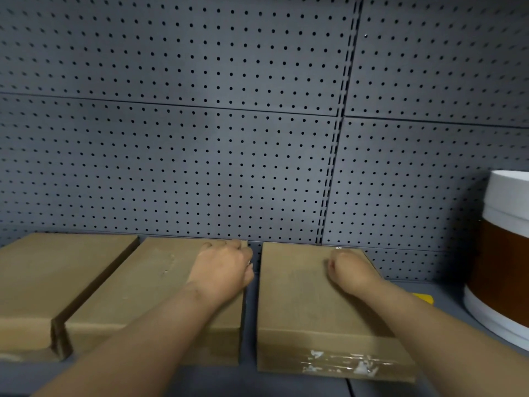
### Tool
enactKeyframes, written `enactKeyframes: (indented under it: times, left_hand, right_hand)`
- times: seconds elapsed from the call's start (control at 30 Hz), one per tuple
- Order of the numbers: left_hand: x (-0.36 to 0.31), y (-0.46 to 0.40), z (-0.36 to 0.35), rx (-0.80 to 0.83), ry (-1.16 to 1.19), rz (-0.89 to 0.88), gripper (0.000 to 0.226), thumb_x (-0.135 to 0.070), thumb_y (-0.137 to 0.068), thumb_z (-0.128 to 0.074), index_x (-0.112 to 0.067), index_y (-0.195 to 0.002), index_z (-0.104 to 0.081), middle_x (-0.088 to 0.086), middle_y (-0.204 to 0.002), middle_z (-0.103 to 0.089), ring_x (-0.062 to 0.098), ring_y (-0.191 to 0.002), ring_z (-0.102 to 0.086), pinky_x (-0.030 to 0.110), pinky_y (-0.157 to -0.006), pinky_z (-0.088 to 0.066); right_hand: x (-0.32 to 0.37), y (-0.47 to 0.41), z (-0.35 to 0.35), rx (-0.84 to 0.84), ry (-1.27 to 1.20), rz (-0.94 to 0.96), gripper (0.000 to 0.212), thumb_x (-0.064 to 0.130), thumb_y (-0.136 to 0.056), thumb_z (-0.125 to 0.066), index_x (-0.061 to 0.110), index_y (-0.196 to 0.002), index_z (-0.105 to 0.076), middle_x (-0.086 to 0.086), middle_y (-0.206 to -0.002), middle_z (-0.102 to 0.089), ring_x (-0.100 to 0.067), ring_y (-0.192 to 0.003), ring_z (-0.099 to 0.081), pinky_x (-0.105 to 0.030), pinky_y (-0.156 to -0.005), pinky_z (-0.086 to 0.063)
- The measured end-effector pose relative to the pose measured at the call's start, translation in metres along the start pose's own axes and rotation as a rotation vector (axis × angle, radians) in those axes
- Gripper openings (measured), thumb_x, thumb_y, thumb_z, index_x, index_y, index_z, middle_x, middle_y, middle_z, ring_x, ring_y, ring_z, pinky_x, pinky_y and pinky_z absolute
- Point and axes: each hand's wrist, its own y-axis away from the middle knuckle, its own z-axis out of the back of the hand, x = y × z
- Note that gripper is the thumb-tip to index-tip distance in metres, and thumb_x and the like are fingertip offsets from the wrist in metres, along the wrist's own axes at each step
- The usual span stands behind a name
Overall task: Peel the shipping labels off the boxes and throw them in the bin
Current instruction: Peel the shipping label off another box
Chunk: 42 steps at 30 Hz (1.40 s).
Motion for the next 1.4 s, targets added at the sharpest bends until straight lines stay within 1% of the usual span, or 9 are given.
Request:
enactKeyframes:
  times: [0.1, 0.23, 0.33, 0.47, 0.7, 0.77, 0.93, 1.13, 1.4]
  left_hand:
    - [-0.004, -0.001, -0.003, -0.024, 0.008, -0.005, 0.021, -0.033, -0.091, -0.046, -0.021, -0.097, -0.062, 0.000, -0.096, -0.061, 0.022, -0.090, -0.061, 0.035, -0.080, -0.047]
    - [-0.006, -0.001, -0.007, -0.004, -0.036, 0.022, 0.013, -0.033, -0.071, -0.069, -0.021, -0.068, -0.065, -0.001, -0.066, -0.063, 0.022, -0.060, -0.062, 0.032, -0.058, -0.051]
    - [-0.006, 0.004, -0.004, -0.033, 0.000, 0.009, 0.013, -0.032, -0.080, -0.061, -0.020, -0.079, -0.066, 0.000, -0.077, -0.064, 0.023, -0.071, -0.063, 0.035, -0.067, -0.052]
    - [-0.003, 0.007, -0.001, -0.022, 0.004, -0.001, 0.027, -0.033, -0.094, -0.038, -0.020, -0.103, -0.059, 0.001, -0.103, -0.059, 0.023, -0.096, -0.058, 0.036, -0.087, -0.046]
    - [0.001, 0.011, 0.005, 0.016, 0.004, -0.001, 0.025, -0.033, -0.092, -0.039, -0.020, -0.104, -0.058, 0.002, -0.107, -0.060, 0.024, -0.102, -0.057, 0.037, -0.088, -0.043]
    - [0.002, 0.014, 0.008, 0.016, 0.015, 0.003, 0.024, -0.032, -0.092, -0.039, -0.020, -0.102, -0.058, 0.002, -0.105, -0.060, 0.023, -0.100, -0.057, 0.037, -0.087, -0.042]
    - [0.002, 0.021, 0.015, 0.008, 0.032, 0.004, 0.023, -0.030, -0.091, -0.038, -0.019, -0.098, -0.057, 0.002, -0.101, -0.059, 0.023, -0.096, -0.057, 0.036, -0.085, -0.042]
    - [-0.002, 0.024, 0.014, 0.000, 0.053, -0.031, 0.026, -0.031, -0.094, -0.037, -0.020, -0.105, -0.057, 0.000, -0.104, -0.059, 0.021, -0.098, -0.057, 0.036, -0.087, -0.045]
    - [0.003, 0.031, 0.021, -0.045, 0.086, -0.070, 0.025, -0.030, -0.094, -0.036, -0.020, -0.105, -0.057, 0.000, -0.104, -0.059, 0.019, -0.096, -0.058, 0.035, -0.088, -0.045]
  right_hand:
    - [0.014, 0.004, -0.007, -0.025, 0.013, 0.022, 0.021, 0.010, -0.093, -0.040, 0.007, -0.089, -0.060, -0.013, -0.096, -0.060, -0.025, -0.084, -0.055, -0.027, -0.074, -0.043]
    - [0.068, 0.042, -0.003, 0.029, -0.160, 0.455, 0.017, 0.017, -0.090, -0.047, 0.009, -0.096, -0.061, -0.008, -0.105, -0.059, -0.020, -0.093, -0.055, -0.031, -0.090, -0.046]
    - [0.059, 0.031, -0.002, 0.069, -0.124, 0.429, 0.017, 0.016, -0.090, -0.048, 0.008, -0.097, -0.061, -0.008, -0.106, -0.059, -0.021, -0.096, -0.056, -0.032, -0.092, -0.045]
    - [0.033, -0.002, -0.010, -0.037, -0.047, 0.055, 0.024, 0.012, -0.093, -0.040, 0.002, -0.098, -0.061, -0.016, -0.109, -0.061, -0.031, -0.101, -0.058, -0.032, -0.087, -0.045]
    - [0.099, 0.063, -0.001, 0.066, -0.182, 0.593, 0.014, 0.016, -0.089, -0.048, 0.009, -0.091, -0.060, -0.005, -0.097, -0.056, -0.021, -0.093, -0.053, -0.031, -0.085, -0.043]
    - [0.077, 0.063, 0.009, 0.095, -0.141, 0.547, 0.014, 0.017, -0.090, -0.049, 0.010, -0.092, -0.060, -0.002, -0.097, -0.055, -0.018, -0.093, -0.053, -0.028, -0.087, -0.042]
    - [0.013, 0.044, 0.013, -0.037, -0.003, 0.091, 0.025, 0.017, -0.095, -0.040, 0.005, -0.097, -0.061, -0.007, -0.096, -0.056, -0.026, -0.095, -0.058, -0.029, -0.082, -0.043]
    - [0.070, 0.096, 0.013, 0.074, -0.137, 0.436, 0.011, 0.018, -0.090, -0.047, 0.020, -0.088, -0.057, 0.002, -0.100, -0.055, -0.012, -0.089, -0.051, -0.024, -0.087, -0.044]
    - [0.016, 0.081, 0.010, -0.087, 0.017, -0.014, 0.024, 0.020, -0.094, -0.042, 0.006, -0.095, -0.062, -0.008, -0.095, -0.056, -0.027, -0.096, -0.059, -0.033, -0.086, -0.045]
